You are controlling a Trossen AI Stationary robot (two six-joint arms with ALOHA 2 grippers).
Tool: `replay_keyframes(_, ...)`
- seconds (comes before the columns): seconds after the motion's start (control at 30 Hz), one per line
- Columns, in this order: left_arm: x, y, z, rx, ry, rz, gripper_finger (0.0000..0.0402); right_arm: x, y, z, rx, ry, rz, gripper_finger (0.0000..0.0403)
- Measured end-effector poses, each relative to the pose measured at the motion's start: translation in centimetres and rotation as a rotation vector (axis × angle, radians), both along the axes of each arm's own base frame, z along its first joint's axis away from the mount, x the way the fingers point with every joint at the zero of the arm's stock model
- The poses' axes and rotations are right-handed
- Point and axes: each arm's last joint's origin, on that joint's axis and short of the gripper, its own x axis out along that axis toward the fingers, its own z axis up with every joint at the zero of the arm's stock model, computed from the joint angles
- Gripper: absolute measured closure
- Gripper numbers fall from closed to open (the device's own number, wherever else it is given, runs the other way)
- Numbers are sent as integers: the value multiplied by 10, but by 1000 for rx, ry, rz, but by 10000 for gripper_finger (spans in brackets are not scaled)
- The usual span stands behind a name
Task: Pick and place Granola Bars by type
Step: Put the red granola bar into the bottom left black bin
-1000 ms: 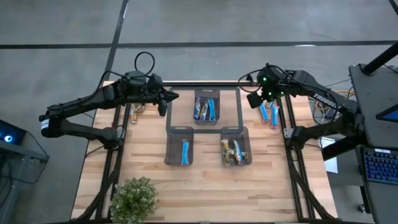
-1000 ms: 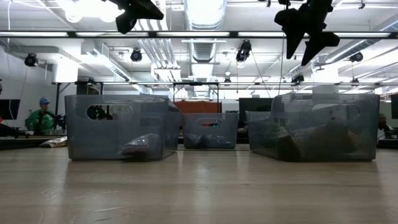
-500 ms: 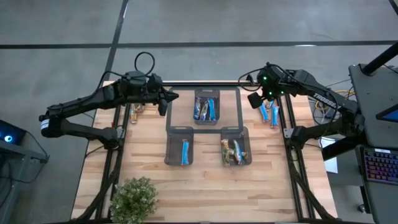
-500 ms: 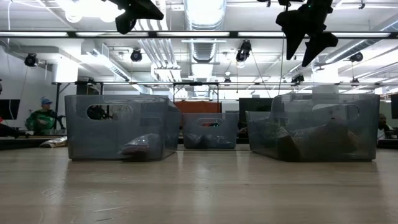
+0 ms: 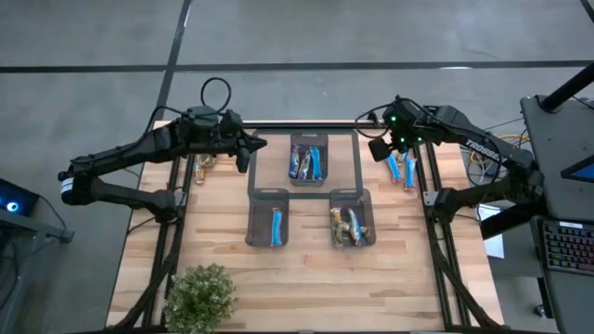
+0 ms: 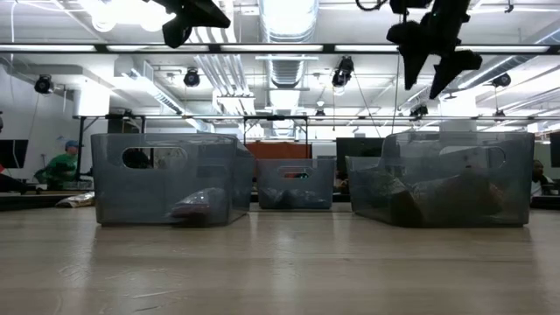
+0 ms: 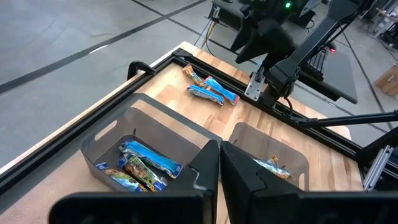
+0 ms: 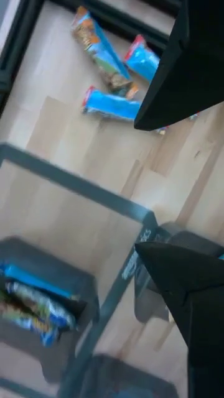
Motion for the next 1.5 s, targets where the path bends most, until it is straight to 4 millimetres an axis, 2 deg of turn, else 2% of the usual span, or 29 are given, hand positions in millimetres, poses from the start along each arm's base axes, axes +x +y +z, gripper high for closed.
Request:
replay_keyframes(0.4, 0, 0, -2, -9, 5, 6, 402, -14, -4, -64, 98, 186, -115, 112)
replay_keyframes(0.57, 0, 0, -3, -17, 4, 9, 402, -12, -7, -84, 56, 145, -141, 112)
replay_keyframes(0.73, 0, 0, -3, -25, 1, 12, 402, -11, -8, -100, 50, 112, -198, 116)
replay_keyframes(0.97, 0, 0, -3, -33, 5, 14, 402, -24, -10, -122, 82, 173, -307, 117)
replay_keyframes(1.5, 0, 0, -3, -45, 1, 28, 402, -38, -10, -160, 91, 185, -359, 122)
